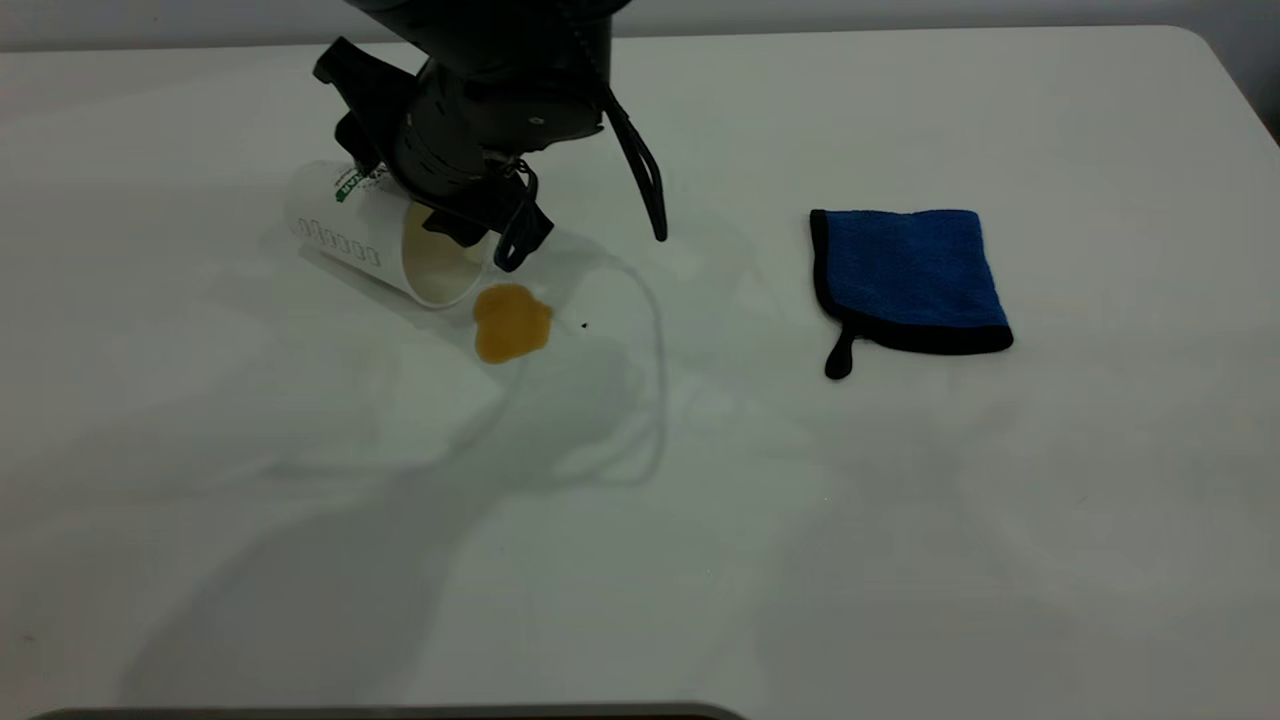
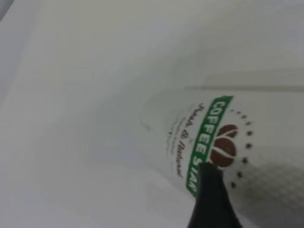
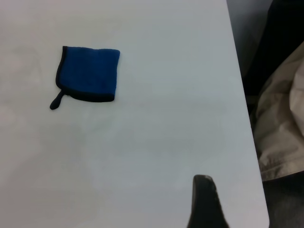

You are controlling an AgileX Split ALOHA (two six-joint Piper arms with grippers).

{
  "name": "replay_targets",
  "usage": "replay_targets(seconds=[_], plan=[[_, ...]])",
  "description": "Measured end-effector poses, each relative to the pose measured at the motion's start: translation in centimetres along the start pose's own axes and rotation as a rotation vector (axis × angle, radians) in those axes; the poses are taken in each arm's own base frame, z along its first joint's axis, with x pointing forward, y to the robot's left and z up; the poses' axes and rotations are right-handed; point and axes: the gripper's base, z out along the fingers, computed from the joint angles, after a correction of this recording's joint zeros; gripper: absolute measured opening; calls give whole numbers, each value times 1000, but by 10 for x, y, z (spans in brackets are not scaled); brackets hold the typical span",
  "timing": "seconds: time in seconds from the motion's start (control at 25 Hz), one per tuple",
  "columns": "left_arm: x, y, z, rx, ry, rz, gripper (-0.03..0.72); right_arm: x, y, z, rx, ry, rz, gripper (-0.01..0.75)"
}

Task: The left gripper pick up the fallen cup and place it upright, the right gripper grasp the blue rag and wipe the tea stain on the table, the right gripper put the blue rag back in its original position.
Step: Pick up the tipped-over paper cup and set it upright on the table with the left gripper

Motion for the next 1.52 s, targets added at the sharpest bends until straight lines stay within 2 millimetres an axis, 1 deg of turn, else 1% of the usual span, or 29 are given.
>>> replay_targets(seconds=[0.32,0.48,0.6,0.72,0.84,0.92,1.0,1.04,1.12,1.2,1.28,1.32,1.4,1.44,1.52], plan=[[0,0,1,5,-1,-5,487,0,0,0,0,0,0,532],[1,6,6,-2,12,-19,474,0,0,0,0,0,0,532],[1,9,8,-9,19,-24,429,0,0,0,0,0,0,532],[1,9,9,-14,22,-23,309,0,0,0,0,0,0,532],[3,16,9,-84,37,-4,135,0,0,0,0,0,0,532],[3,24,7,-153,47,16,42,0,0,0,0,0,0,532],[0,32,1,-175,42,32,3,0,0,0,0,0,0,532],[-3,37,-4,-175,36,42,0,0,0,0,0,0,0,532],[-12,56,-20,-154,16,25,-1,0,0,0,0,0,0,532],[-20,79,-36,-92,0,-29,-1,0,0,0,0,0,0,532],[-25,108,-49,-10,-8,-102,-1,0,0,0,0,0,0,532],[-25,124,-51,37,1,-144,-1,0,0,0,0,0,0,532],[-18,153,-44,137,53,-228,-1,0,0,0,0,0,0,532],[-14,164,-40,187,78,-243,-1,0,0,0,0,0,0,532],[-2,181,-24,326,164,-298,-1,0,0,0,0,0,0,532]])
